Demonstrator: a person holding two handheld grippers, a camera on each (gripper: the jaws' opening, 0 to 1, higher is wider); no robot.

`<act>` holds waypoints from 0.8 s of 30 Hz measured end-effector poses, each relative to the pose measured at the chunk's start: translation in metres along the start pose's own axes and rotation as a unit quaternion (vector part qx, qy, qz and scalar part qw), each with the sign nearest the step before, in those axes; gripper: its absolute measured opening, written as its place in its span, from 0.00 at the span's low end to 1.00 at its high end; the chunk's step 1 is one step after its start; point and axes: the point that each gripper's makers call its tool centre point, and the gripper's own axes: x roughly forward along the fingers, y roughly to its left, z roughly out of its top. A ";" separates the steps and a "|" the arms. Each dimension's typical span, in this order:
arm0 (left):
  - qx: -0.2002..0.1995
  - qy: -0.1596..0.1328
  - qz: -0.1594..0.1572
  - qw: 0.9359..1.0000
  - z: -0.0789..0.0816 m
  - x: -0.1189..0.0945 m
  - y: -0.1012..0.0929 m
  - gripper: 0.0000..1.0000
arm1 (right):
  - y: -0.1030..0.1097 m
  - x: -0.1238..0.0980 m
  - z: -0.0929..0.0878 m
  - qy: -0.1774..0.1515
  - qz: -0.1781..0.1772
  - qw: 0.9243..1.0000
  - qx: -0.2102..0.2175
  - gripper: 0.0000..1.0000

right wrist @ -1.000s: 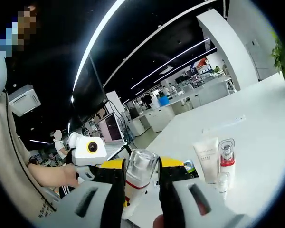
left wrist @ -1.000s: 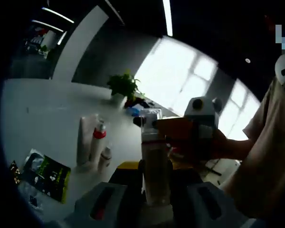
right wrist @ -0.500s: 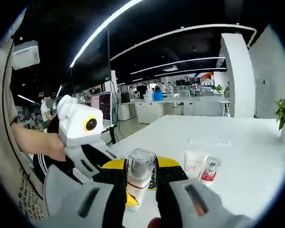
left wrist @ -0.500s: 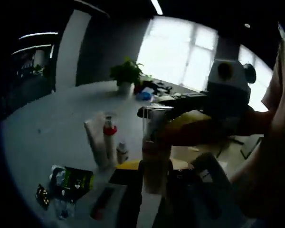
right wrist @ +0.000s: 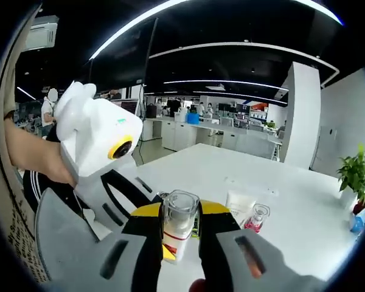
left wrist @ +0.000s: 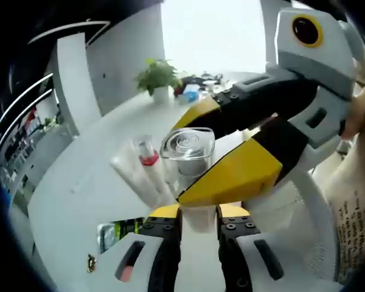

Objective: Arrange the skincare products in the storage area until every visible bottle or jar stands upright without overlapping.

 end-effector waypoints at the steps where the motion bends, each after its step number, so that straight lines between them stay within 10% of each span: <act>1: 0.002 0.002 -0.001 1.000 -0.002 0.003 0.000 0.18 | -0.001 0.000 -0.004 0.005 -0.005 1.000 0.004 0.20; 24: 0.010 0.026 -0.035 0.999 -0.041 0.046 -0.009 0.16 | -0.007 0.007 -0.064 0.072 -0.032 0.996 0.047 0.20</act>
